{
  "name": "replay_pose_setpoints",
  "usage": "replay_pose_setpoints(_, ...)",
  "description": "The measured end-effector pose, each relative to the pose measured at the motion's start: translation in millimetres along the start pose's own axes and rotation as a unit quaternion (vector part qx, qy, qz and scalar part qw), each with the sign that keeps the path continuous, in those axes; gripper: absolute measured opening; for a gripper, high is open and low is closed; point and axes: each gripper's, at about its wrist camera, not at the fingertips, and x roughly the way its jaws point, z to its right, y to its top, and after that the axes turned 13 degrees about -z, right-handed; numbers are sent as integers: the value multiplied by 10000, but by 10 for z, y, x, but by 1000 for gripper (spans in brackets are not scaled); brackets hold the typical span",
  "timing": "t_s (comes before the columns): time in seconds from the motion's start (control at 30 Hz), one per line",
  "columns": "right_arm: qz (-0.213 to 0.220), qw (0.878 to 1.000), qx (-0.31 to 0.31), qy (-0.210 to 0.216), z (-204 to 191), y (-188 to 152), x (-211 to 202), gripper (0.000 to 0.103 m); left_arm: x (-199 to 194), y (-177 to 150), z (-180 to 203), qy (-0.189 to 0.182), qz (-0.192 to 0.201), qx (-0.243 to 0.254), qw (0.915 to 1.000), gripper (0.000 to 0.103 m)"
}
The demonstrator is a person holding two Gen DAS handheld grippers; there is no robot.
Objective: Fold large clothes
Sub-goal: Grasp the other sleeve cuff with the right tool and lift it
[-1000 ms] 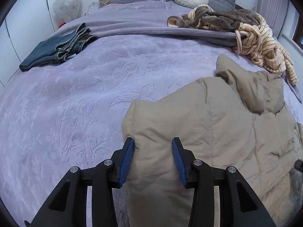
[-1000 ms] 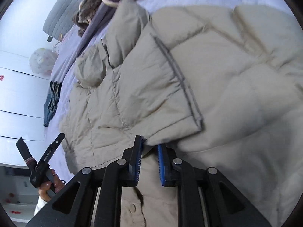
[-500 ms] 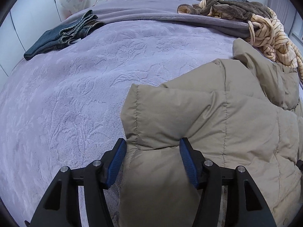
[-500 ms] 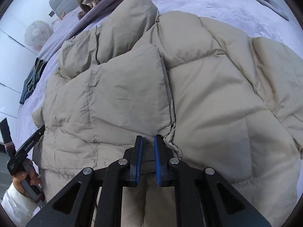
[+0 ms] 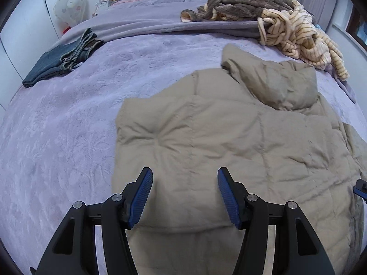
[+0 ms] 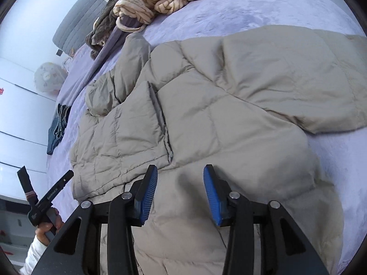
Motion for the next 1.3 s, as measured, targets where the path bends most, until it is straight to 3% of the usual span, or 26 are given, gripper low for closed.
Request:
replay_pose_setpoints(0.23,157,9990,381,191,411,-189,-261,57,-66,-366,745,-294,-304,311,9986,64)
replay_pose_setpoints(0.27,167,9988,421,197,473,-214,-289,58,-64,-408,839,-338,-361,352,9982,72)
replay_pose_setpoints(0.3,177,9986,455,207,551,-253,-322,58,-72,-444,920,-362,-377,377,9979,92)
replay_pose_setpoints(0.33,184,9983,510,216,618,-275,-349,58,-101,-483,1003,-357,-319,393,9981,98)
replay_pose_setpoints(0.7,309,9951,889,286,1224,-419,-626,63,-178,-644,1731,-224,-339,909,9950,103)
replay_pose_setpoints(0.97,630,9909,1117,407,1665,-408,-900,84,-101,-650,2020,-217,-512,825,9950,103)
replay_pose_setpoints(1.0,697,9895,1167,487,1739,-401,-939,88,-81,-652,2047,-211,-567,827,9947,103)
replay_pose_setpoints(1.03,755,9879,1222,581,1821,-386,-977,100,-59,-651,2076,-288,-648,854,9938,103)
replay_pose_setpoints(1.07,844,9858,1296,662,1910,-370,-1016,103,-43,-651,2103,-379,-708,881,9929,103)
replay_pose_setpoints(1.3,1120,9645,2118,1110,2571,-138,-1148,103,-65,-632,2361,-629,-743,970,9905,103)
